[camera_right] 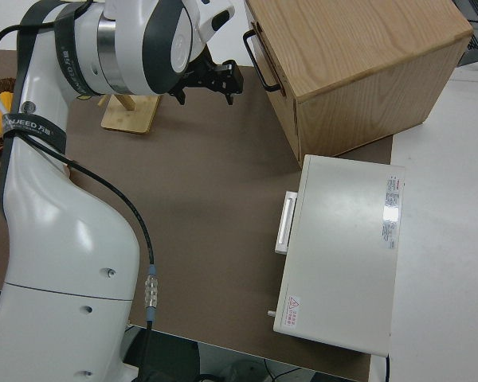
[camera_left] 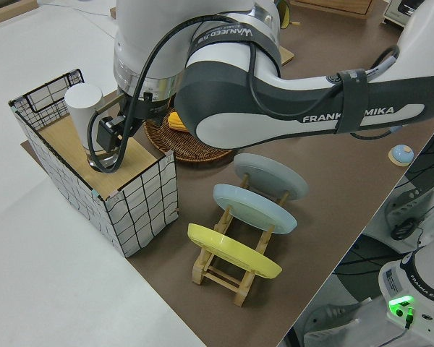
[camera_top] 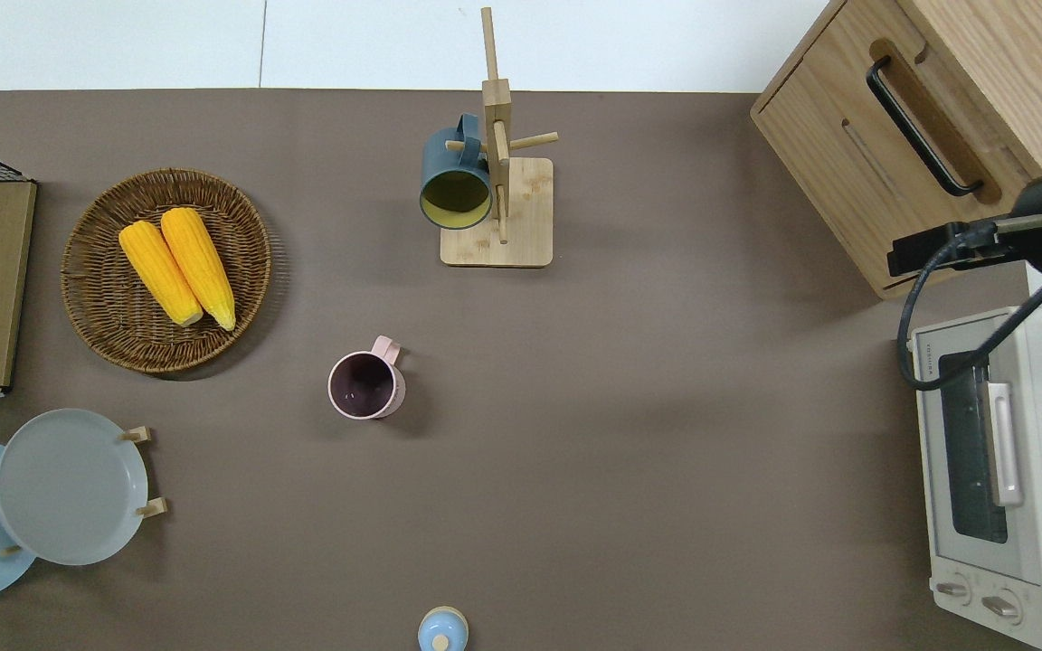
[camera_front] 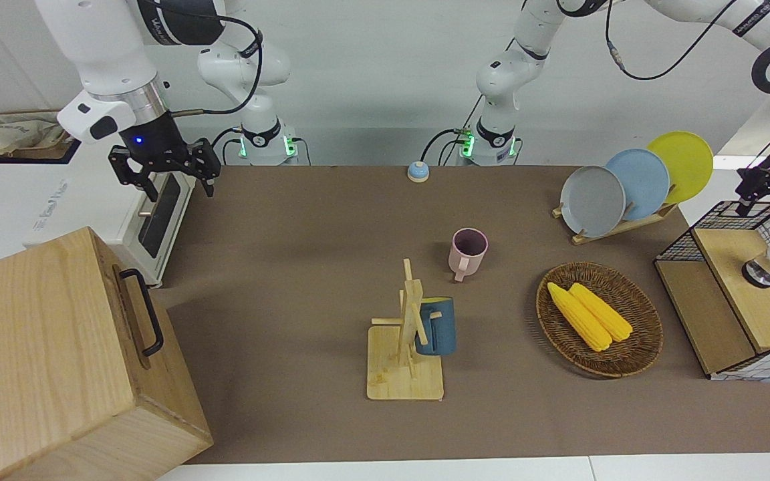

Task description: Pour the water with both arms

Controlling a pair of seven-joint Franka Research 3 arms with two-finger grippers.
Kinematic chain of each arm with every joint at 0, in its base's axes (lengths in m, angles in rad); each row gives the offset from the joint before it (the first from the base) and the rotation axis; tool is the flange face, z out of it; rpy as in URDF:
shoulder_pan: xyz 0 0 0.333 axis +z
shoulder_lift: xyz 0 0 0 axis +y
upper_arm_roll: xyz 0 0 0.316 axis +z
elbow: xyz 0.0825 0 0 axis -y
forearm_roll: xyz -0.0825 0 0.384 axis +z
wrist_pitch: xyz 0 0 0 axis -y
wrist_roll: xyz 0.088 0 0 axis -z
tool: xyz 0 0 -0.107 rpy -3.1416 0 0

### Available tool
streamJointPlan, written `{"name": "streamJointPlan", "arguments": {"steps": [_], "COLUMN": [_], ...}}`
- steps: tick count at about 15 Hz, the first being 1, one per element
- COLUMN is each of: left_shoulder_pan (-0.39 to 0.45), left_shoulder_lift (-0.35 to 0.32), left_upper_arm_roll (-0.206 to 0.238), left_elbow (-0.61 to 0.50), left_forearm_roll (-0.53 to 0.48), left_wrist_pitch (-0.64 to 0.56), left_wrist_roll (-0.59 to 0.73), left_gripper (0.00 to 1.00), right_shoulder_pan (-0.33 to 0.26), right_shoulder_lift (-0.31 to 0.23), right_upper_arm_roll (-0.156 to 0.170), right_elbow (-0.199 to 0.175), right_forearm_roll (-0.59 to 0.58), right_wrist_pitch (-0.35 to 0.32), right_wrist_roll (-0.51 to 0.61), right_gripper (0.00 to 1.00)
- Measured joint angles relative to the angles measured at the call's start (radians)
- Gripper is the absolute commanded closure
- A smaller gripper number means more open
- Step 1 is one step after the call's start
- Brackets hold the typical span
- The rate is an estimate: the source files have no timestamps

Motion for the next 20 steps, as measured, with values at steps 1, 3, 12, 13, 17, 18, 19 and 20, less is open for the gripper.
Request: {"name": "streamJointPlan", "arguments": {"steps": [1, 3, 12, 13, 17, 18, 19, 20], "left_shoulder_pan": [-0.001, -0.015, -0.27, -0.302, -0.436, -0.466, -0.491, -0.514], "left_shoulder_lift": [-0.012, -0.046, -0.17, -0.179, -0.211, -0.22, -0.227, -0.233], "left_upper_arm_roll": [-0.005, -0.024, -0.063, -0.064, -0.058, -0.056, -0.055, -0.053], "left_elbow": [0.002, 0.005, 0.002, 0.001, -0.002, -0.002, -0.003, -0.005], "left_forearm_roll": [0.007, 0.028, 0.104, 0.105, 0.127, 0.13, 0.131, 0.132], "left_wrist_pitch": [-0.045, -0.127, -0.338, -0.347, -0.418, -0.434, -0.446, -0.458], "left_wrist_roll": [-0.024, -0.082, -0.46, -0.489, -0.586, -0.605, -0.613, -0.614], "left_gripper": [0.0, 0.0, 0.0, 0.0, 0.0, 0.0, 0.0, 0.0], "right_shoulder_pan": [0.0, 0.0, 0.0, 0.0, 0.0, 0.0, 0.0, 0.0], "right_shoulder_lift": [0.0, 0.0, -0.001, -0.001, -0.001, -0.001, -0.001, -0.001], "right_upper_arm_roll": [0.0, 0.0, 0.0, 0.0, 0.0, 0.0, 0.0, 0.0], "right_elbow": [0.0, 0.0, 0.0, 0.0, 0.0, 0.0, 0.0, 0.0], "right_forearm_roll": [0.0, 0.0, 0.0, 0.0, 0.0, 0.0, 0.0, 0.0], "right_wrist_pitch": [0.0, 0.0, 0.0, 0.0, 0.0, 0.0, 0.0, 0.0], "right_wrist_roll": [0.0, 0.0, 0.0, 0.0, 0.0, 0.0, 0.0, 0.0], "right_gripper": [0.007, 0.007, 0.007, 0.007, 0.007, 0.007, 0.007, 0.007]}}
